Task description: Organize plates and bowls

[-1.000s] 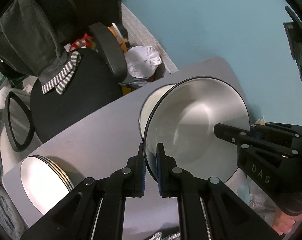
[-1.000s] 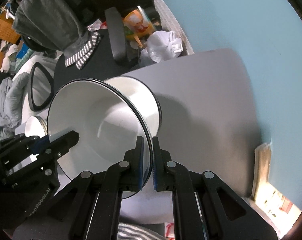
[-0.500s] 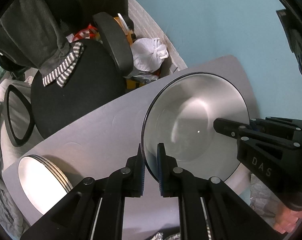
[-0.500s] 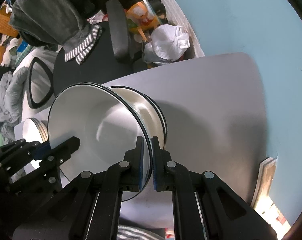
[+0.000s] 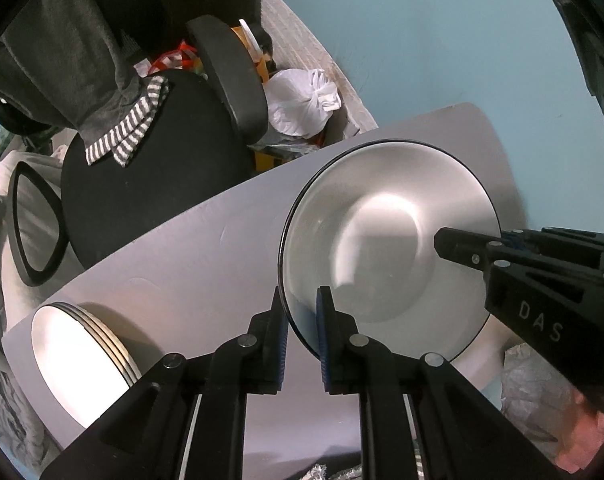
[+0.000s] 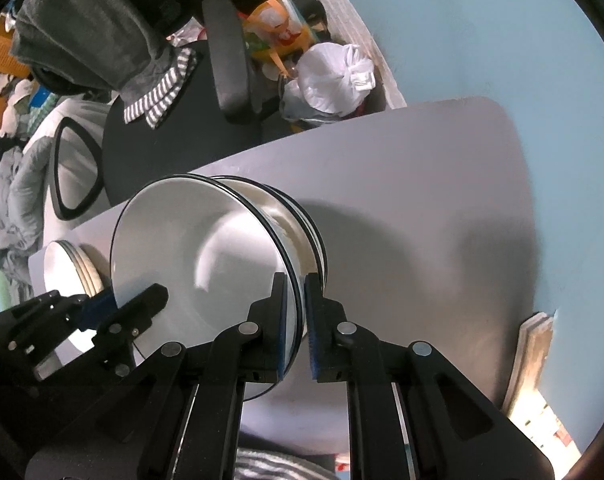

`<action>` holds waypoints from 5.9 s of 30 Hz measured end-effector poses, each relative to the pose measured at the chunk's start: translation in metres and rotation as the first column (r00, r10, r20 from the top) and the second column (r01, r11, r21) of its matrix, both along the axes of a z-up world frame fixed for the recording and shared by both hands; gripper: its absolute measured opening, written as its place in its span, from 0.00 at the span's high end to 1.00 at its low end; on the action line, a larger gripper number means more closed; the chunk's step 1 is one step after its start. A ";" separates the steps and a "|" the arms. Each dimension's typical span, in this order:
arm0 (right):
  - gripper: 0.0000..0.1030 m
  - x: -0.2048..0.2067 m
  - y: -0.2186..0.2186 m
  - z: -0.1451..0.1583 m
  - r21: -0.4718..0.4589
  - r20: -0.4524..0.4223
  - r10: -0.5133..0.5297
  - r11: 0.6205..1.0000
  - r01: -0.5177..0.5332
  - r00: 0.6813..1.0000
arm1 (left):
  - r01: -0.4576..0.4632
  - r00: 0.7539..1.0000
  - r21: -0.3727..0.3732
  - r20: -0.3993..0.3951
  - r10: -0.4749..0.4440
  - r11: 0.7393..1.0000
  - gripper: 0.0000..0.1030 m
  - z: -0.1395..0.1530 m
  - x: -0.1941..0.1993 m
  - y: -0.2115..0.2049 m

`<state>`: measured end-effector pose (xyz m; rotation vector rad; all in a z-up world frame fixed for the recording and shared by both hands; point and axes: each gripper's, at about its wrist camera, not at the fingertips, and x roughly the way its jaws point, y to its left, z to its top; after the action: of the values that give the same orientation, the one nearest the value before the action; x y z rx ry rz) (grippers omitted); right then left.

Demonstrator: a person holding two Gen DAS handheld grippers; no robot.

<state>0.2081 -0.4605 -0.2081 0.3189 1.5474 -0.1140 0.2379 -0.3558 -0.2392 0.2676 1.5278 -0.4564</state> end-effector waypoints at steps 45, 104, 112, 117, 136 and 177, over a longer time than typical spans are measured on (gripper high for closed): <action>0.47 -0.055 0.000 0.066 -0.110 0.125 -0.085 0.989 0.099 0.989 | -0.103 0.993 -0.163 0.046 0.112 0.981 0.48 0.069 -0.024 0.068; 0.42 -0.005 -0.034 -0.011 0.063 0.043 0.029 0.997 -0.031 0.999 | -0.167 0.984 -0.054 -0.080 0.162 0.985 0.30 -0.012 0.014 0.017; 0.42 0.007 -0.030 -0.023 0.061 0.016 0.088 0.994 -0.089 0.996 | -0.174 0.977 -0.033 -0.127 0.169 0.984 0.30 -0.027 0.020 0.012; 0.42 0.010 -0.028 -0.026 0.044 0.004 0.109 0.993 -0.109 0.994 | -0.171 0.977 -0.033 -0.138 0.165 0.985 0.30 -0.031 0.023 0.010; 0.53 0.016 -0.028 -0.036 0.084 -0.014 0.115 0.990 -0.113 0.993 | -0.188 0.957 -0.110 -0.243 0.157 0.976 0.73 -0.044 0.027 0.013; 0.86 0.004 -0.012 -0.033 0.036 -0.042 0.039 0.999 -0.038 0.998 | -0.128 0.985 -0.066 -0.123 0.119 0.990 0.87 -0.018 0.021 0.009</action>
<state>0.2125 -0.4722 -0.2411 0.3164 1.5990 -0.0635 0.2586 -0.3472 -0.2575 0.0891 1.6295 -0.4353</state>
